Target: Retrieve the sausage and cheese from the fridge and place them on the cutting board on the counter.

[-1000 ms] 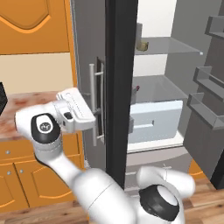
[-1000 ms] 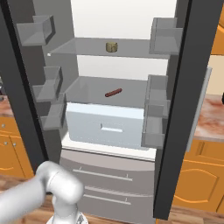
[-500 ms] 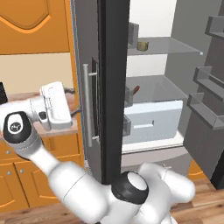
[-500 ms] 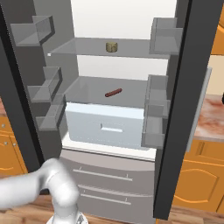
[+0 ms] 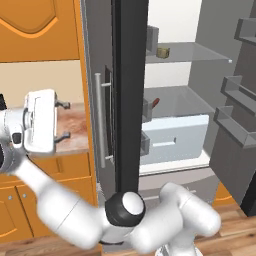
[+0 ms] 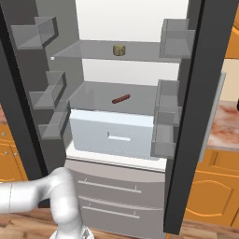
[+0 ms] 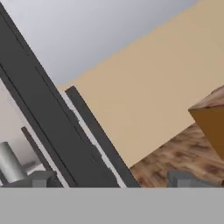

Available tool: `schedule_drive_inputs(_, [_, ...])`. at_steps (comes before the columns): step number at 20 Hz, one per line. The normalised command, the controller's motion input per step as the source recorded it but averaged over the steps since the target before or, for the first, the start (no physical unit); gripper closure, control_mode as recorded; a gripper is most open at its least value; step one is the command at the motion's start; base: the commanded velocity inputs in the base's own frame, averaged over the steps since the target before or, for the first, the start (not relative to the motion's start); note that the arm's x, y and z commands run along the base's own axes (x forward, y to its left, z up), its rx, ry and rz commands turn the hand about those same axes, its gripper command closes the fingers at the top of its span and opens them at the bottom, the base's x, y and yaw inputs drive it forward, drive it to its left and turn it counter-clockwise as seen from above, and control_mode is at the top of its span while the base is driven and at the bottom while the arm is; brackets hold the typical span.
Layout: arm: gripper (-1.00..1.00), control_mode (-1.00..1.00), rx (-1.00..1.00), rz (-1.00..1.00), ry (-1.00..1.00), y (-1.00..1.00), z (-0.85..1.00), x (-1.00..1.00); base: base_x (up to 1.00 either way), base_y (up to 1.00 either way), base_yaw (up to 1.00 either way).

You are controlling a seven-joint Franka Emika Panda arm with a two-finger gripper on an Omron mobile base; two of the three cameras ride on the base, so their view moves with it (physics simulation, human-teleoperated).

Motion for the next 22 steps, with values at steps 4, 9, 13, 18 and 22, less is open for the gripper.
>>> schedule_drive_inputs(4, [-1.00,-1.00,-0.09,0.00,-0.03,-0.69,-0.53,-1.00,0.00,0.00,0.00])
schedule_drive_inputs(9, [-1.00,-1.00,-0.01,0.00,0.00,-1.00,-0.38,-1.00,0.00,0.00,0.00])
schedule_drive_inputs(13, [-1.00,-1.00,-0.03,0.03,0.00,-1.00,-0.01,-1.00,0.00,0.00,0.00])
schedule_drive_inputs(18, [-1.00,-1.00,-0.08,0.18,0.00,-0.99,0.00,-1.00,0.00,0.00,0.00])
schedule_drive_inputs(22, [-1.00,-1.00,0.01,0.43,0.06,-0.70,0.00,-0.85,0.00,0.00,0.00])
